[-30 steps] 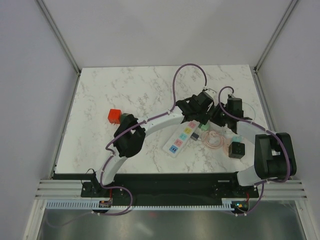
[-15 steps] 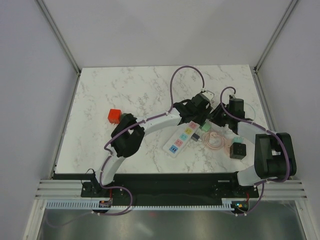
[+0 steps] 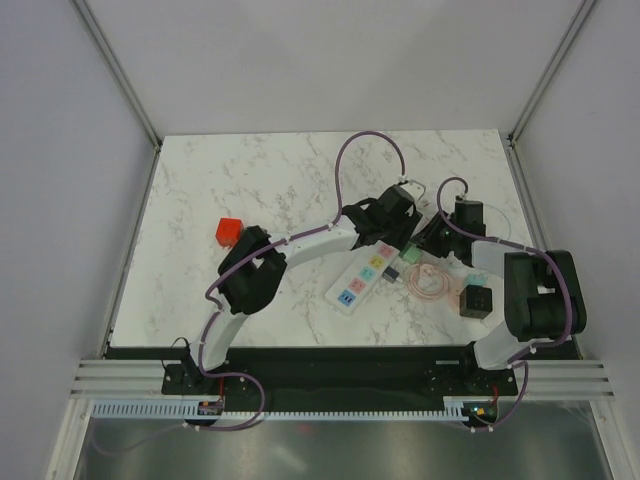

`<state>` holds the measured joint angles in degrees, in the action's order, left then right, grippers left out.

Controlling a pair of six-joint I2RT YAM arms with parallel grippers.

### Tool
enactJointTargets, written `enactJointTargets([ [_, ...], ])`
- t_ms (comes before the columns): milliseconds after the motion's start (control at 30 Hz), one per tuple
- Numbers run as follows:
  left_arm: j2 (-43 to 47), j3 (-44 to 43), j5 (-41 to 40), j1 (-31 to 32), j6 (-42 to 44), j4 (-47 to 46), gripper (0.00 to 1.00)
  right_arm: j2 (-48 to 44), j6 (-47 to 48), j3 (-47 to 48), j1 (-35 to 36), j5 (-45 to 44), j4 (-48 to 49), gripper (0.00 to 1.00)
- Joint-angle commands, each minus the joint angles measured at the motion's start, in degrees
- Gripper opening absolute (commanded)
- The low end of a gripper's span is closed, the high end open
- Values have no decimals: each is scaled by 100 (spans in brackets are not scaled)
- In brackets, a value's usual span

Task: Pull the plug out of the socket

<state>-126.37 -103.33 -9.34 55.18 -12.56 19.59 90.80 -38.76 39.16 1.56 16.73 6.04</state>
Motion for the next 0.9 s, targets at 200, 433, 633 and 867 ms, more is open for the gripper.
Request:
enactJointTargets([
  [200, 94, 190, 908, 54, -124, 150, 2, -133, -114, 189, -16, 41, 284, 38],
  [433, 139, 252, 1049, 46, -142, 123, 2, -503, 17, 391, -16, -249, -138, 39],
  [633, 147, 217, 1058, 46, -168, 106, 2, -117, -78, 479, -16, 48, 10, 38],
  [867, 174, 182, 1084, 46, -195, 88, 2, 166, -246, 224, -16, 243, 345, 38],
])
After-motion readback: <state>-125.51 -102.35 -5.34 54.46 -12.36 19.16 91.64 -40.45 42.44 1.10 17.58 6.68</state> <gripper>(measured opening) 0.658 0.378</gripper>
